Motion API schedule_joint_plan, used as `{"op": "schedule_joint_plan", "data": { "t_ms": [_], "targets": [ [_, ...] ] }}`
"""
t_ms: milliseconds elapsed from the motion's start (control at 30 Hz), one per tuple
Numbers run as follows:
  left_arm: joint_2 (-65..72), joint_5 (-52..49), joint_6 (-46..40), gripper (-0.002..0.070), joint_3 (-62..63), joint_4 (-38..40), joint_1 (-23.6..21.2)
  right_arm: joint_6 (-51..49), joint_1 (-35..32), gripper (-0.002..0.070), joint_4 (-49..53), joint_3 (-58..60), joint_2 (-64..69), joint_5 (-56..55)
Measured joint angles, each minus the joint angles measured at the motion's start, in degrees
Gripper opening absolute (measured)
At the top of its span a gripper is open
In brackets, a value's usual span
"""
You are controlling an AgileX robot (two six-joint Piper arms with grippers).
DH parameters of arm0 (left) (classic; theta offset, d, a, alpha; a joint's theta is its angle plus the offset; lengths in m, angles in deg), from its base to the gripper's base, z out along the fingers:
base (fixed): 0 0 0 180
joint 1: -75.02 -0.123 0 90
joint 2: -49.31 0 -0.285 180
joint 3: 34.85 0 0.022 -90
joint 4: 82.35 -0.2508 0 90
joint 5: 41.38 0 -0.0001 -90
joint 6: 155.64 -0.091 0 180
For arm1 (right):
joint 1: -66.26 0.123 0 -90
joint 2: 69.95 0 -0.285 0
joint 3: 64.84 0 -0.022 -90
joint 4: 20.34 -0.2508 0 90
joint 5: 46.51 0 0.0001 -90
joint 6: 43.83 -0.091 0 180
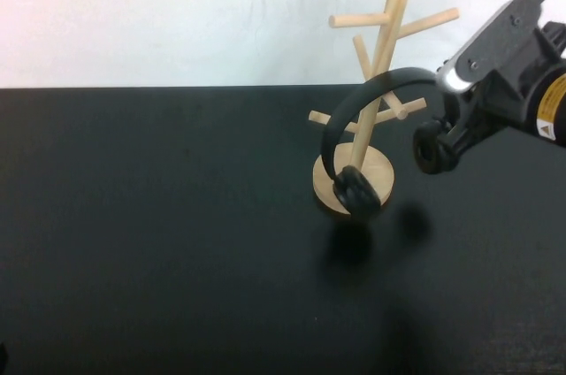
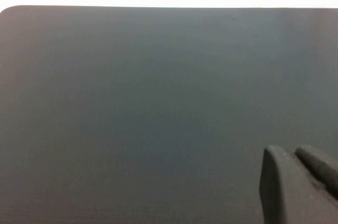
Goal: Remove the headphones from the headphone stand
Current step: Pick up the headphones from the headphone stand
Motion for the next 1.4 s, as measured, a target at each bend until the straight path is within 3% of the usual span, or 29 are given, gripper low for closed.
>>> {"op": "schedule_joint_plan", "data": {
  "t_ms": [100,267,300,367,467,900,1000,1033,1267,1400],
  "targets": [
    [0.0,0.0,0.0,0.0002,0.0,0.0,0.0,0.0,2.69,0.0119,1.52,0.0,-0.1,5.95],
    [0.0,0.0,0.0,0.0002,0.0,0.0,0.0,-2.88,4.99,0.0393,0.93,0.0,0.23,12.28],
    [0.0,0.0,0.0,0.0002,0.0,0.0,0.0,-1.62,4.73,0.0288,0.57,1.52,2.34,12.45],
    [0.0,0.0,0.0,0.0002,0.0,0.0,0.0,-2.79,4.84,0.0376,0.57,1.52,2.46,13.13],
    [0.0,0.0,0.0,0.0002,0.0,0.0,0.0,-3.43,4.84,0.0423,1.4,1.52,4.18,11.96],
    [0.0,0.0,0.0,0.0002,0.0,0.0,0.0,-5.02,4.87,0.0435,0.34,-2.04,11.39,10.6],
    [0.0,0.0,0.0,0.0002,0.0,0.0,0.0,-5.1,4.92,0.0336,-0.7,-4.07,6.31,17.72],
    [0.0,0.0,0.0,0.0002,0.0,0.0,0.0,-5.02,4.87,0.0382,-0.45,-2.13,10.13,16.12],
    [0.0,0.0,0.0,0.0002,0.0,0.0,0.0,-3.98,4.87,0.008,-8.61,-0.1,4.44,23.69],
    [0.0,0.0,0.0,0.0002,0.0,0.0,0.0,-2.21,4.87,0.0009,-14.12,4.66,-0.56,22.46]
  ]
}}
